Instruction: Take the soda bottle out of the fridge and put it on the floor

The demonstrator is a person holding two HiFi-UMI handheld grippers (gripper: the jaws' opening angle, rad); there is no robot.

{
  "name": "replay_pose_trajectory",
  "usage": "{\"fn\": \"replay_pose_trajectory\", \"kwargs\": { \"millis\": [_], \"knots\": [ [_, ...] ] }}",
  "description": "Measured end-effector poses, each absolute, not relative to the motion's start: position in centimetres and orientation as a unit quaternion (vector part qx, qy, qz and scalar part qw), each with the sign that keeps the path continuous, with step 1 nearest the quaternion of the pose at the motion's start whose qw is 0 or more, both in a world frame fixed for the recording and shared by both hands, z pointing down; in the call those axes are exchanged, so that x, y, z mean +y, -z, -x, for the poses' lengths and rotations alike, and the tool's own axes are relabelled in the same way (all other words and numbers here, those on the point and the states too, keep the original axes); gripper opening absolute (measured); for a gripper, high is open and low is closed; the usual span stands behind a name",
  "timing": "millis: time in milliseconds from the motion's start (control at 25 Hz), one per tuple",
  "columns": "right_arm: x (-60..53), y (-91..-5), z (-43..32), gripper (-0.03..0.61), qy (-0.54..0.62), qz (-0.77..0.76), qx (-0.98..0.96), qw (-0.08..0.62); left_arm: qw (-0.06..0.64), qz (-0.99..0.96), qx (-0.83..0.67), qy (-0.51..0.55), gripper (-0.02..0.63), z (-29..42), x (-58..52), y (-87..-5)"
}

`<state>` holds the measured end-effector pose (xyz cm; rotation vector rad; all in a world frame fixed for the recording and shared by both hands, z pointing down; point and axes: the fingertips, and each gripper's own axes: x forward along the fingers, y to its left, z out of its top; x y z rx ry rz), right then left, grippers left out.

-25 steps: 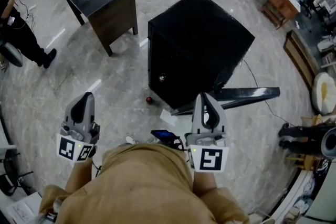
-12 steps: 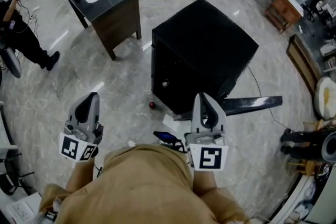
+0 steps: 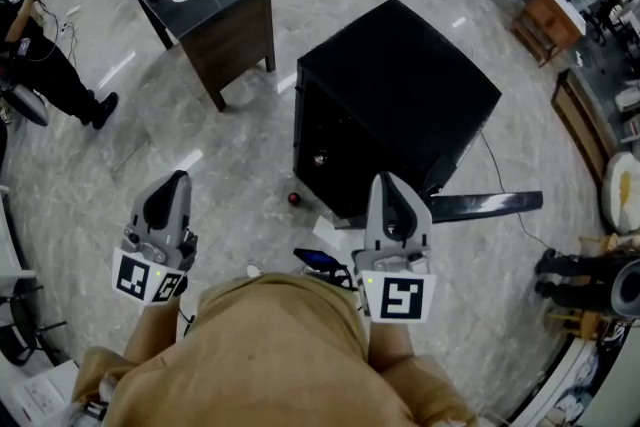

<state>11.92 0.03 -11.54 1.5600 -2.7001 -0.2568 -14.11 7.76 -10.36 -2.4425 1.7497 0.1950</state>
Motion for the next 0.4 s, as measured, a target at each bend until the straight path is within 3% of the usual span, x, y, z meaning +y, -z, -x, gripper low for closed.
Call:
{"fn": "replay_pose_trajectory", "kwargs": {
  "millis": [400],
  "knots": [
    [-0.35, 11.54, -12.00, 0.002, 0.077, -0.498, -0.864, 0.006, 0.058, 0.805, 0.587, -0.062, 0.000, 14.18, 7.78, 9.96]
  ]
}}
